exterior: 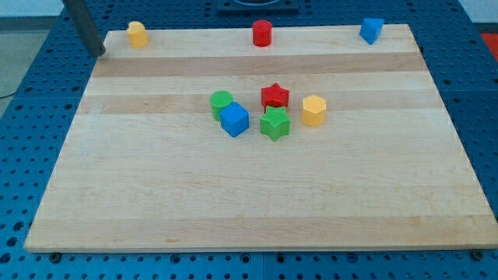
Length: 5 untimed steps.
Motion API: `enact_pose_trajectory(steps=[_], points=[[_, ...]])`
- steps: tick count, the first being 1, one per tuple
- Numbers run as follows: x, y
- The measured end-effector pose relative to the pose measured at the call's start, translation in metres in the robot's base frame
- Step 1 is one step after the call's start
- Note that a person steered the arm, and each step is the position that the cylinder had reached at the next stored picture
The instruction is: Move the yellow heart down a bit
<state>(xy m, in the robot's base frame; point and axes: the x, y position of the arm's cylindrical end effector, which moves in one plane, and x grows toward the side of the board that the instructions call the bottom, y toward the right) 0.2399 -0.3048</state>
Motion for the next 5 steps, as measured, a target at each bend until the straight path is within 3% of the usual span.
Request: enact_pose_trajectory(steps=[1, 2, 4, 5], points=[[-0.048, 0.004], [-0.049, 0.009], [-0.047, 0.089], [-0.041, 0.09]])
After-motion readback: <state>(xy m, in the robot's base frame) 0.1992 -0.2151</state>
